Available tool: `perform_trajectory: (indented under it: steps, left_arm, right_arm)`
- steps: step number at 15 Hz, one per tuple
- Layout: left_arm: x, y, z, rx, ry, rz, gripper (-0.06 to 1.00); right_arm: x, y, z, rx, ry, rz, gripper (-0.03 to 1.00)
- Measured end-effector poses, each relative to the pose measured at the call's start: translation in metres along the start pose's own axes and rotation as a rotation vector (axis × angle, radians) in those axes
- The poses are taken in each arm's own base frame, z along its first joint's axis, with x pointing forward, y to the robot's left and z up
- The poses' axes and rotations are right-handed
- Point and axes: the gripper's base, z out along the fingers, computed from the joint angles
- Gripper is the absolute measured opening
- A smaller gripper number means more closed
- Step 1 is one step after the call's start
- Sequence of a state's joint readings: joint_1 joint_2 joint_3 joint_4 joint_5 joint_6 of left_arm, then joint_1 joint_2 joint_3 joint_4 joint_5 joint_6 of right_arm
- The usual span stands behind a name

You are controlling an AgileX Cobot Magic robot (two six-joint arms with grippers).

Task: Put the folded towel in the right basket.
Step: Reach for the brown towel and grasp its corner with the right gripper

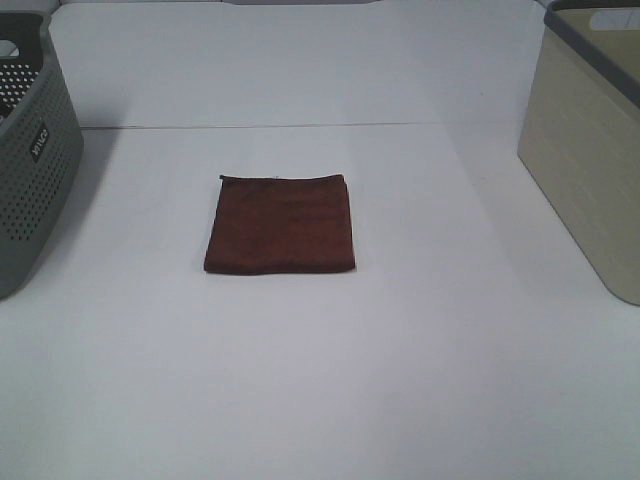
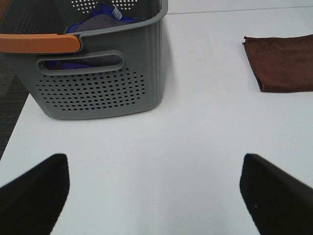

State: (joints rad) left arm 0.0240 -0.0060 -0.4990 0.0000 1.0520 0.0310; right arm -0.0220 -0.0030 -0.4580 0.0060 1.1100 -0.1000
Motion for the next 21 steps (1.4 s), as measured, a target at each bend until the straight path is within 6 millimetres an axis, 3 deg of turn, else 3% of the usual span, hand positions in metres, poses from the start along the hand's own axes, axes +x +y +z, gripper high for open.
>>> perform_trajectory:
  steps: [5, 6, 10, 13, 14, 16, 17, 19, 20, 21]
  left_arm:
    - [0.0, 0.0, 0.0, 0.0, 0.0, 0.0, 0.88]
    - [0.0, 0.0, 0.0, 0.0, 0.0, 0.0, 0.88]
    - [0.0, 0.0, 0.0, 0.0, 0.0, 0.0, 0.88]
    - [0.0, 0.0, 0.0, 0.0, 0.0, 0.0, 0.88]
    - [0.0, 0.0, 0.0, 0.0, 0.0, 0.0, 0.88]
    - [0.0, 0.0, 0.0, 0.0, 0.0, 0.0, 0.88]
    - [0.0, 0.0, 0.0, 0.0, 0.0, 0.0, 0.88]
    - [0.0, 0.0, 0.0, 0.0, 0.0, 0.0, 0.88]
    - [0.0, 0.0, 0.0, 0.0, 0.0, 0.0, 0.88]
    - [0.0, 0.0, 0.0, 0.0, 0.0, 0.0, 0.88]
  right_arm:
    - [-0.004, 0.0, 0.0, 0.002, -0.02, 0.0, 0.85]
    - [-0.014, -0.001, -0.001, 0.003, -0.036, 0.001, 0.84]
    - [-0.081, -0.001, 0.009, -0.075, 0.013, 0.043, 0.82]
    - [-0.136, 0.002, 0.036, -0.181, 0.118, 0.061, 0.8]
    - [-0.143, 0.003, 0.041, -0.193, 0.131, 0.067, 0.79]
    - [-0.172, 0.005, 0.069, -0.254, 0.203, 0.083, 0.78]
    - [-0.19, 0.006, 0.096, -0.291, 0.272, 0.101, 0.78]
    - [-0.202, 0.006, 0.121, -0.316, 0.335, 0.099, 0.78]
    - [-0.209, 0.006, 0.14, -0.327, 0.377, 0.1, 0.78]
    - [-0.217, 0.007, 0.175, -0.353, 0.445, 0.117, 0.78]
